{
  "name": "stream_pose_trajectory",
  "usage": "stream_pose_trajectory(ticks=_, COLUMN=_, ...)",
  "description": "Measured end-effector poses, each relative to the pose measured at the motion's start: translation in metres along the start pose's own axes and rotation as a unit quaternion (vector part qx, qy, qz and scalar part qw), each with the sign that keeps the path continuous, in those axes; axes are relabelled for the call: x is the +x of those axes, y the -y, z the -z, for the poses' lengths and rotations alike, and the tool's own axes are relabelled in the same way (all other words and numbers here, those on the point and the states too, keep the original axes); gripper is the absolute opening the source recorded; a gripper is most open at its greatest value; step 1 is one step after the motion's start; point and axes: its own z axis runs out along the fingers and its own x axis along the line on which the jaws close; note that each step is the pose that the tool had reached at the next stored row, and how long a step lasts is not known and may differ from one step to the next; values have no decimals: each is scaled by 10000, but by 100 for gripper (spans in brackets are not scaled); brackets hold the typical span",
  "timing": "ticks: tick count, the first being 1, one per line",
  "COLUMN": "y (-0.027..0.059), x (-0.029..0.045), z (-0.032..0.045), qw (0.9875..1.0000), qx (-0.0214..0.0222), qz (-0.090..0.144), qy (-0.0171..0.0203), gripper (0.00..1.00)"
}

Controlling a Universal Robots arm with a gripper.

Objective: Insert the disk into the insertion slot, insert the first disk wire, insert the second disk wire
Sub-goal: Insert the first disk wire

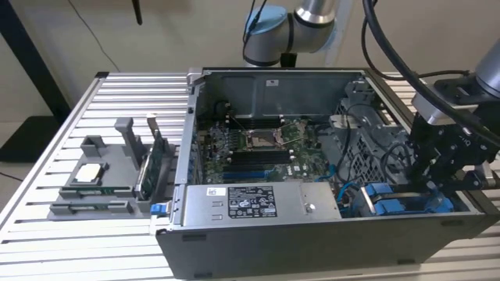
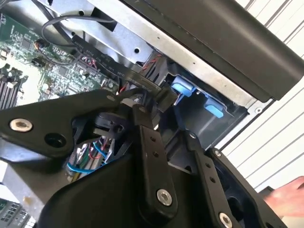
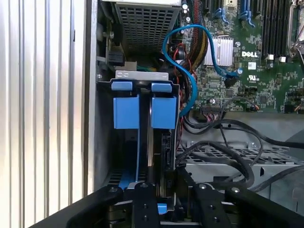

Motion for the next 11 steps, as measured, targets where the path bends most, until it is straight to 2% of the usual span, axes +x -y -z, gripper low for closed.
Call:
stream_pose_trajectory(ticks=7, y=-6, x=-18, z=291, qw=10000, qx=-19, qz=-1, qy=-2, gripper=33)
stream_pose_trajectory(ticks=11, y=-3, x=-22, z=354, qw=10000, qx=-27, qz=-1, qy=-2, gripper=33)
